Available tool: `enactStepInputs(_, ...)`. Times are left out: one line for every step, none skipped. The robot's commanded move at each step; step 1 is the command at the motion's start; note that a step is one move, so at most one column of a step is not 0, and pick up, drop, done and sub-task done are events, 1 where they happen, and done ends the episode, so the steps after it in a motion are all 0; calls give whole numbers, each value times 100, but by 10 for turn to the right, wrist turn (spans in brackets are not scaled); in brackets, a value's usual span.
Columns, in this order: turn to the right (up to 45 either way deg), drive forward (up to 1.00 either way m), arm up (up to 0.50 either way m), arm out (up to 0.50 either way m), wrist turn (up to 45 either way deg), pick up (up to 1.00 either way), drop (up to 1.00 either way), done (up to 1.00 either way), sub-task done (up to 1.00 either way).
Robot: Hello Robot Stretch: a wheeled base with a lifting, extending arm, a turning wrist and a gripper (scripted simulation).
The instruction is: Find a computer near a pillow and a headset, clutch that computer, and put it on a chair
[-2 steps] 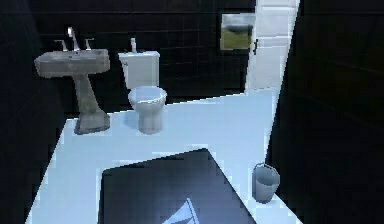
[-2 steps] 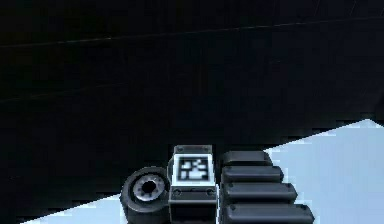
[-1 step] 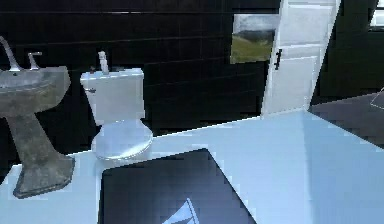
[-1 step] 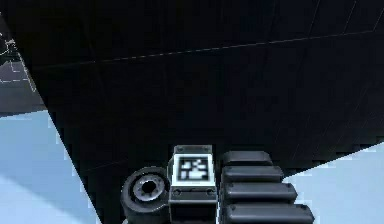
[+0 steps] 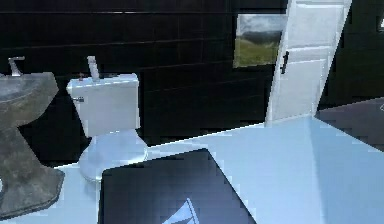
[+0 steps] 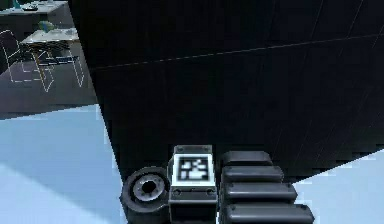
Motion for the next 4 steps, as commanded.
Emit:
enactStepInputs(270,0,0,0,0,0,0,0,0)
enactStepInputs(0,50,0,0,0,0,0,0,0)
enactStepInputs(210,0,0,0,0,0,0,0,0)
enactStepInputs(0,100,0,0,0,0,0,0,0)
